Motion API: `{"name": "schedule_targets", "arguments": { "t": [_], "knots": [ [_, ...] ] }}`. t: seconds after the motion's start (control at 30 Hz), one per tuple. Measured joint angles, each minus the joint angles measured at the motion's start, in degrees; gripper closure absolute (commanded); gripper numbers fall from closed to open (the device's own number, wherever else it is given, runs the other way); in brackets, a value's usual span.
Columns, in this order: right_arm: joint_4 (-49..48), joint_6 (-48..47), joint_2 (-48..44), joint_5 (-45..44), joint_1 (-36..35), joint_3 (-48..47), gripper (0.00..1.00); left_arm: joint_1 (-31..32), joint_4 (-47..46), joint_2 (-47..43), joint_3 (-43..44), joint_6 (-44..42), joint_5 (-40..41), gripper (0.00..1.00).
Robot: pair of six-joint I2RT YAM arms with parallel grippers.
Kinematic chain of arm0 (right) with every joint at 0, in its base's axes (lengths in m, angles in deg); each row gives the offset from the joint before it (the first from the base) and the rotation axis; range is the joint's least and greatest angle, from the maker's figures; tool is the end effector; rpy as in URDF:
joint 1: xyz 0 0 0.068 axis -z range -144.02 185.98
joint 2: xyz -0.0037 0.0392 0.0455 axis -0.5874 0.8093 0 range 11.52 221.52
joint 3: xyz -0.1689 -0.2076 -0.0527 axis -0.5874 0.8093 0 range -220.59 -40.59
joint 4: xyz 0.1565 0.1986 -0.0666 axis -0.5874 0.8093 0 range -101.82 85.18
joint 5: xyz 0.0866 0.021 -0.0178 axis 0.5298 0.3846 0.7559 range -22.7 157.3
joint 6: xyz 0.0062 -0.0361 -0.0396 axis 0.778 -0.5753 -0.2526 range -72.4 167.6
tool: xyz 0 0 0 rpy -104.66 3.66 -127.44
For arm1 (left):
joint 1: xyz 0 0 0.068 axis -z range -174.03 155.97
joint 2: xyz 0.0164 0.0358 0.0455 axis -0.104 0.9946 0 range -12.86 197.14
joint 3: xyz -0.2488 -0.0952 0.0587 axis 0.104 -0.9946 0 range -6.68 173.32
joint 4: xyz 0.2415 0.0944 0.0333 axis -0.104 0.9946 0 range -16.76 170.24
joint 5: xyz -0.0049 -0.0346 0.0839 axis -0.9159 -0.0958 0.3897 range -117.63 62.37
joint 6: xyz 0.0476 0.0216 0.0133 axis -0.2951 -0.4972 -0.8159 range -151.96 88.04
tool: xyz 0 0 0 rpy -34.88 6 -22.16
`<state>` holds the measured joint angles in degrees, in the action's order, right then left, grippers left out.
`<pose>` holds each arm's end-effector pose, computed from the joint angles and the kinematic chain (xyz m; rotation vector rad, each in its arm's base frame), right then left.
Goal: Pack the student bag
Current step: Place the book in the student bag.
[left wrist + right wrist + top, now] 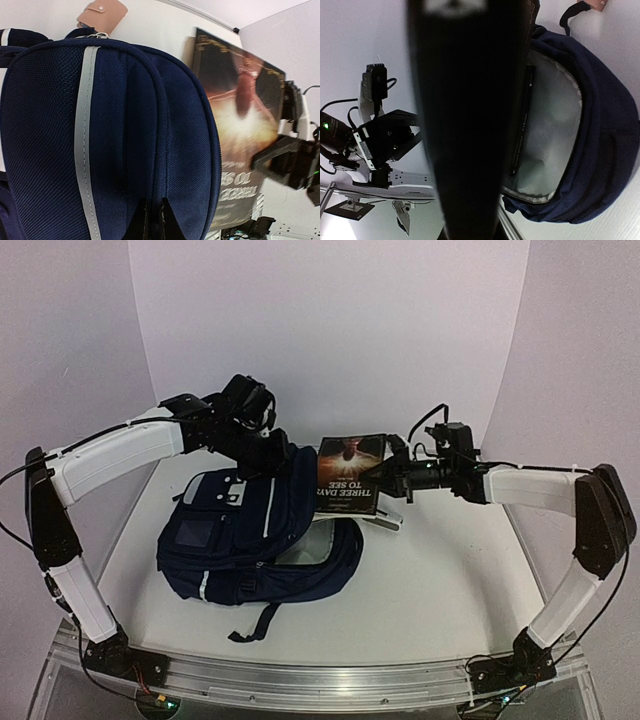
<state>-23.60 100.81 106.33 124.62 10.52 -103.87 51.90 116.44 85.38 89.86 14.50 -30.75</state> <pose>0.3213 0.1861 0.2680 -0.2761 2.2021 1.7992 0.2643 -0.2759 0.3502 0.0168 2.5172 -0.8017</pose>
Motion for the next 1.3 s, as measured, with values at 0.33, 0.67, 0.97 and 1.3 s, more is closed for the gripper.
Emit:
{"name": "schedule_targets", "arguments": {
  "t": [0.33,0.67,0.97,1.3],
  "knots": [
    [-21.5,10.7,15.7,-6.3,-11.5,0.8,1.00,-0.9,-4.6,0.0,-0.4,1.7,-3.3,1.00],
    [-24.8,11.3,23.6,-10.5,-14.4,0.1,1.00,-1.7,-5.3,0.0,-0.4,2.0,-5.0,1.00],
    [-20.7,8.5,26.5,-12.9,-15.8,-7.1,1.00,-1.9,-5.3,0.0,-0.4,2.1,-6.3,1.00],
    [-12.2,4.1,29.9,-16.4,-18.0,-15.2,0.36,-2.1,-5.8,0.1,-0.4,2.6,-7.2,1.00]
  ]
}}
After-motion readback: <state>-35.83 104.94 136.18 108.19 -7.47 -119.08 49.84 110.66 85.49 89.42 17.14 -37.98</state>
